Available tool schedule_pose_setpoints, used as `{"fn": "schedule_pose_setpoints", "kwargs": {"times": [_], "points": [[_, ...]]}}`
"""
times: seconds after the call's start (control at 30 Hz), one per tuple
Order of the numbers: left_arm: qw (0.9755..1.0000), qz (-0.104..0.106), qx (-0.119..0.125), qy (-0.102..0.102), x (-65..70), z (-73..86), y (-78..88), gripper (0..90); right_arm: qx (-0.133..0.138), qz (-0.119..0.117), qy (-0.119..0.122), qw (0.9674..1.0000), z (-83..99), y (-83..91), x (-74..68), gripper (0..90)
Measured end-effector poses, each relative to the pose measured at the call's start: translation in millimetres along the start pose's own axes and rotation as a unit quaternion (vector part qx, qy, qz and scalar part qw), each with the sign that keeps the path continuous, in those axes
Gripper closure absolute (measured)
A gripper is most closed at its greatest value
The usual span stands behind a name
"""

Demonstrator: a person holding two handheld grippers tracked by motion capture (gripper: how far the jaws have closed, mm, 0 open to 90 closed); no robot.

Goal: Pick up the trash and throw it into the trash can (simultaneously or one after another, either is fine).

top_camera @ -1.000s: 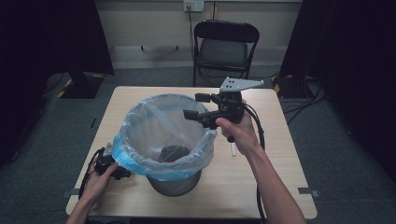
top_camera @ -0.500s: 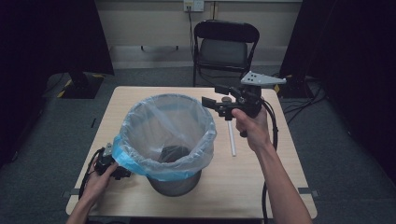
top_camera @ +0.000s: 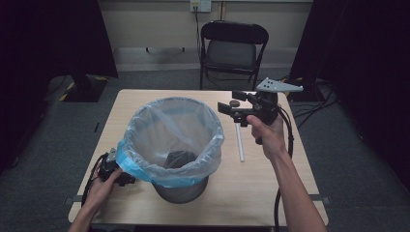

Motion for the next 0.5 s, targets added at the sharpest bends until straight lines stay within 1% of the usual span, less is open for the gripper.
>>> {"fn": "schedule_pose_setpoints", "kwargs": {"times": [0.1,0.23,0.27,0.4,0.5], "points": [[1.0,0.0,0.0,0.0,0.0,0.0,0.0,3.0,-0.001,0.012,-0.001,0.9999,3.6,5.4,3.8,21.4],[1.0,0.0,0.0,0.0,0.1,0.0,-0.1,3.0,-0.011,0.031,-0.003,0.9995,13.1,10.3,10.1,19.9],[1.0,0.0,0.0,0.0,0.0,0.0,-0.1,3.0,-0.016,0.034,-0.002,0.9993,16.3,11.1,11.6,18.9],[1.0,0.001,0.0,0.0,0.0,-0.1,-0.1,2.9,-0.05,0.047,0.011,0.9976,31.1,12.0,15.2,15.7],[1.0,0.001,-0.001,-0.001,-0.1,-0.1,-0.1,2.7,-0.071,0.06,0.011,0.9956,42.2,12.2,19.1,14.6]]}}
Point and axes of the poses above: each handheld gripper's, and its own axes: y roughly backward along the jaws, z roughly out of its underside, x roughly to its right, the point moved 1 cm from there along -y, roughly forward along the jaws, and after that the axes turned 2 degrees about -z, right-handed, at the moved point
